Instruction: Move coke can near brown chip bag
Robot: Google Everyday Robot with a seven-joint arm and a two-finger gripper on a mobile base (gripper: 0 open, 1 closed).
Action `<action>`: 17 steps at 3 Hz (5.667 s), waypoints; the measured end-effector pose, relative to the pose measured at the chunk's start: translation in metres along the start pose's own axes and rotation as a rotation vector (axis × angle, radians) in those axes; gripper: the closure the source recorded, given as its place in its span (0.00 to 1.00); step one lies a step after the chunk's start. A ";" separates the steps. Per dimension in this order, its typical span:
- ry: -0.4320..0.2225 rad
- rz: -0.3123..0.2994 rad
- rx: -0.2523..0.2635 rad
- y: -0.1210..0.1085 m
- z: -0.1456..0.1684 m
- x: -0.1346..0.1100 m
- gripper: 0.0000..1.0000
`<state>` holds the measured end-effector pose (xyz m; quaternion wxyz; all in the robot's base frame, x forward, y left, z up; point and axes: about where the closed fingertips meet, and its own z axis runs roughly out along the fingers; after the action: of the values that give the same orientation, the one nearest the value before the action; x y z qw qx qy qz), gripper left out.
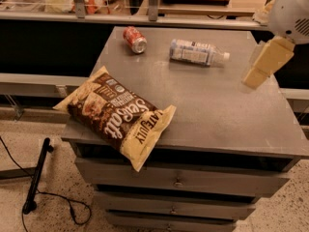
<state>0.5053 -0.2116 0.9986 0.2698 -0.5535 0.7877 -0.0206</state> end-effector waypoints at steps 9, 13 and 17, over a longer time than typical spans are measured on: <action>-0.455 0.371 0.035 -0.163 0.131 -0.122 0.00; -0.293 0.407 0.285 -0.177 0.209 -0.136 0.00; -0.355 0.379 0.027 -0.182 0.268 -0.168 0.00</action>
Offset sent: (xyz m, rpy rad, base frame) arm 0.1525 -0.0132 0.0334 0.3446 -0.1338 -0.0768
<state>0.8222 -0.0623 0.8979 0.4102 -0.3874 0.8173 0.1172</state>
